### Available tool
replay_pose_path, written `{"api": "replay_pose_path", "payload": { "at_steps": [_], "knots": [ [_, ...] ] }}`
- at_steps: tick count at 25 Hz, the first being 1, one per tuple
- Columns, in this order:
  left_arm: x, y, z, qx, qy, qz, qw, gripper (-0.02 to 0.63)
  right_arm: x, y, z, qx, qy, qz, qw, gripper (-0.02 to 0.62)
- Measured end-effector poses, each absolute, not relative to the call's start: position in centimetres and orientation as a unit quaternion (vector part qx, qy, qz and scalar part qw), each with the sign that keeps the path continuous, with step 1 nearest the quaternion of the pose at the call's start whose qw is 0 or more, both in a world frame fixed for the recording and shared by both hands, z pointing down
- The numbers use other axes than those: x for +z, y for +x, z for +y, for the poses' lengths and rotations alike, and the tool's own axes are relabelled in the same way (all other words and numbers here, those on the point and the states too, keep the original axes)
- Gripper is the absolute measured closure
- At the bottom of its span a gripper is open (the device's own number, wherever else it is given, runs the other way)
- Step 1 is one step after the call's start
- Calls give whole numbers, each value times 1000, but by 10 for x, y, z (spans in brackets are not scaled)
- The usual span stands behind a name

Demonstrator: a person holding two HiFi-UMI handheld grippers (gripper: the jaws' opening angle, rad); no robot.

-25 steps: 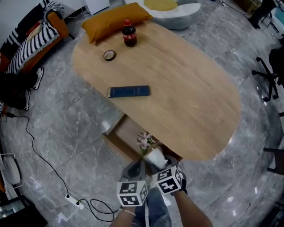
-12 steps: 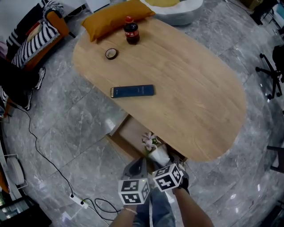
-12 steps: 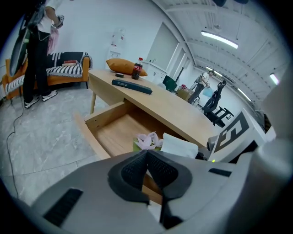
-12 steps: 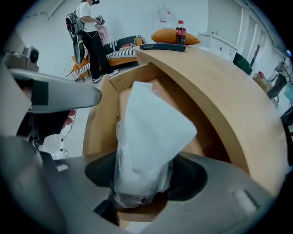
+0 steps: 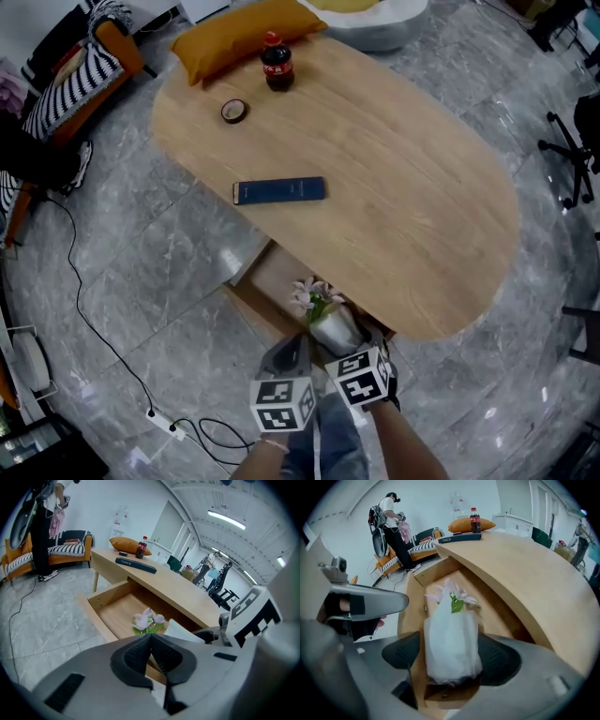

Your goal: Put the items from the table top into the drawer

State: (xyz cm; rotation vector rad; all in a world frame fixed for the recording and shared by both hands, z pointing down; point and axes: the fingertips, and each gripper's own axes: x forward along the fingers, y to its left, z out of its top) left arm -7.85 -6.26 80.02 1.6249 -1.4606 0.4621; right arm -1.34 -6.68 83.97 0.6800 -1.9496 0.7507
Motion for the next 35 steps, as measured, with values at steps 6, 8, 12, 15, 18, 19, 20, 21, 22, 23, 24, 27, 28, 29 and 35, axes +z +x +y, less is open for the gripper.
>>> {"api": "replay_pose_path", "payload": {
  "at_steps": [6,8,12,15,18,19,20,21,22,23,24,27,28,29,35],
  "knots": [
    [793,-82,-60,179,655,-592,434,597,817,-11,-68,302,292,-801,428,215],
    [783,-80,-58,174,658,-591,433,597,800,-7,-67,309,303,-803,410,215],
    [745,-76,-58,160,670,-587,426,597,753,4,-66,331,330,-798,380,215],
    [700,-71,-64,135,692,-575,415,597,706,6,-74,341,348,-801,347,215],
    [652,-65,-69,130,725,-554,388,595,654,4,-88,327,363,-814,314,216],
    [638,-64,-72,135,733,-551,375,595,638,2,-93,322,369,-818,301,216],
    [623,-63,-75,137,741,-549,363,595,622,2,-98,318,375,-822,288,216],
    [608,-61,-77,133,747,-547,355,595,607,2,-101,312,380,-825,278,216],
    [592,-59,-79,124,751,-545,351,595,592,4,-102,305,385,-828,271,216],
    [577,-56,-80,114,755,-545,347,595,579,7,-102,297,389,-830,266,216],
    [561,-56,-82,105,758,-545,343,595,564,8,-103,290,394,-833,261,218],
    [515,-59,-86,90,769,-545,321,595,520,9,-103,272,409,-838,238,218],
    [501,-59,-84,86,775,-543,311,595,506,10,-101,268,414,-839,228,218],
    [486,-58,-82,83,782,-540,300,595,492,11,-100,264,419,-841,218,218],
    [409,-59,-71,47,807,-529,258,595,424,12,-95,239,437,-848,179,223]
  ]
}}
